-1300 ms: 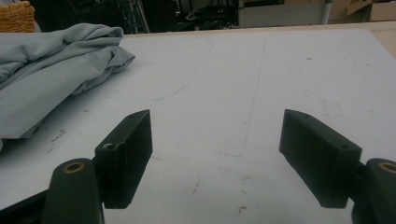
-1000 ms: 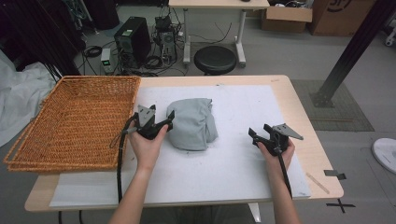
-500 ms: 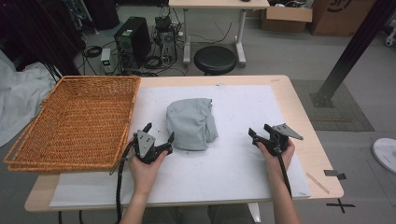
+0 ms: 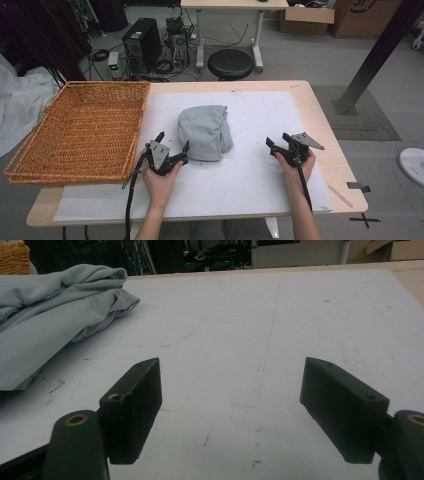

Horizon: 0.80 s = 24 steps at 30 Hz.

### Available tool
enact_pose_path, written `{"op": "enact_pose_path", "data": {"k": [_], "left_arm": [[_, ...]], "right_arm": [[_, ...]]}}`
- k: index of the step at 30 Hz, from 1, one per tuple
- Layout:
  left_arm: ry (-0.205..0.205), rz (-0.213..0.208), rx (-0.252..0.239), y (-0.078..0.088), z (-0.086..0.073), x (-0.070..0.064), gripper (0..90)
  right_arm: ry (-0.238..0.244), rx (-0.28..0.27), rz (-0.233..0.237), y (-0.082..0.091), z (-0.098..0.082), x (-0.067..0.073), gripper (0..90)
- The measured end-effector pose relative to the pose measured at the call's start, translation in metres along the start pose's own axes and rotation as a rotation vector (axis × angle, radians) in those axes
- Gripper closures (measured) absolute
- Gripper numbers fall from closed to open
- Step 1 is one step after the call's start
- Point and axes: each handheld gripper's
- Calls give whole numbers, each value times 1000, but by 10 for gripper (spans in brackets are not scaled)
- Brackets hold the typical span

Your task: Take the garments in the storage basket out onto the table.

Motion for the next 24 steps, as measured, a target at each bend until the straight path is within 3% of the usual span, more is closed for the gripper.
{"op": "enact_pose_path", "data": {"k": [24], "left_arm": [[-6,12,-3,1,-1,-1,91]], "right_arm": [[-6,1,1,0,0,0,244]]}}
Point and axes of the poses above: each handheld gripper's, and its own axes: y roughly backward along the jaws, z roughly out of its top, x roughly to its left, and after that the axes turned 14 degrees about -y, right-handed
